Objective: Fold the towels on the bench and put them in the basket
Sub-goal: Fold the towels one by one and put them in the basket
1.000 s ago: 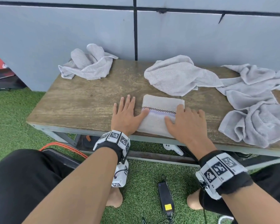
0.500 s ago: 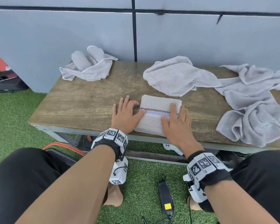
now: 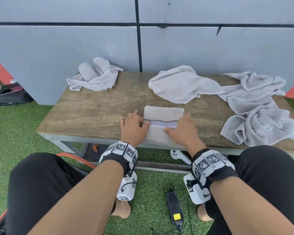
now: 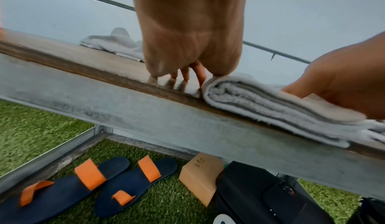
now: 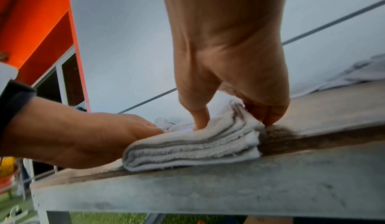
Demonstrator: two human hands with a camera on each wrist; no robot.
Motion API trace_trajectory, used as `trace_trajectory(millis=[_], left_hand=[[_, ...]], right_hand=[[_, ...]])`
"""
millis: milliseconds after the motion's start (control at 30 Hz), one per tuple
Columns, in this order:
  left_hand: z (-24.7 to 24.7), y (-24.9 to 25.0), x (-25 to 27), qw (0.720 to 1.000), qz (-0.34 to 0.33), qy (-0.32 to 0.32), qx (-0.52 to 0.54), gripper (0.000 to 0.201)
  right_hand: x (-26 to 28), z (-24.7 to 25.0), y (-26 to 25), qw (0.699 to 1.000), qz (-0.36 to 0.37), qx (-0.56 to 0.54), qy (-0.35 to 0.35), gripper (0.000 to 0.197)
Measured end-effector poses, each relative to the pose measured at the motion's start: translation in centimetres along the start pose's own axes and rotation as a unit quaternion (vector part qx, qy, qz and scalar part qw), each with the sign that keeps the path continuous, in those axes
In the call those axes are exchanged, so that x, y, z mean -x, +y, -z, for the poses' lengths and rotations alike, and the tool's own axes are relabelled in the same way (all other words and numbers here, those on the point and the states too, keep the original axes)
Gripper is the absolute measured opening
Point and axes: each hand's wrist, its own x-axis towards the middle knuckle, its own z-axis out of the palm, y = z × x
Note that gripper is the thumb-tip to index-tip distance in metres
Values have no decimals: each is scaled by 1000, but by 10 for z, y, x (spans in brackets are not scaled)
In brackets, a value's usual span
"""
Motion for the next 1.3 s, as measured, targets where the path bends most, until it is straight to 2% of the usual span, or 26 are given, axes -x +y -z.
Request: trace_trajectory(millis=[133, 200, 267, 333, 433, 500, 600, 733, 833, 933, 1000, 1100, 1133, 1233, 1300], left_hand=[[6, 5, 4, 1000, 4, -10, -1, 25], [18, 9, 7, 999, 12, -44, 26, 34], [35, 16, 7, 996, 16, -64, 52, 32], [57, 25, 7, 994, 17, -52, 91, 21], [99, 39, 8, 989, -10, -10, 149, 15], [132, 46, 11, 984, -24, 14, 176, 24], [182, 48, 17, 979, -26, 38, 199, 41], [240, 31, 38, 967, -24, 92, 237, 46], [270, 9, 61, 959, -16, 143, 243, 46], [290, -26, 90, 954, 17, 171, 247, 37], [295, -55, 109, 946, 48, 185, 262, 36], [293, -106, 126, 925, 115, 205, 298, 27], [291, -136, 128, 915, 146, 216, 309, 27], [270, -168, 142, 899, 184, 214, 334, 29], [256, -205, 150, 883, 222, 222, 349, 29]], right_hand=[[0, -5, 0, 997, -39, -64, -20, 72], [6, -1, -6, 991, -33, -120, -47, 42], [13, 4, -14, 981, -15, -180, -66, 23], [23, 9, -29, 970, 20, -232, -74, 22], [36, 16, -59, 947, 84, -301, -77, 32], [45, 23, -80, 925, 123, -350, -89, 33], [58, 35, -117, 909, 157, -376, -93, 33], [72, 42, -166, 884, 155, -423, -127, 14], [77, 38, -197, 894, 239, -349, -148, 5], [75, 16, -224, 901, 293, -267, -174, 35], [75, -4, -237, 901, 326, -221, -180, 35], [72, -42, -258, 895, 372, -126, -209, 35], [64, -71, -273, 888, 386, -101, -230, 37], [61, -99, -275, 881, 396, -64, -250, 39], [58, -140, -281, 867, 404, -34, -290, 36]])
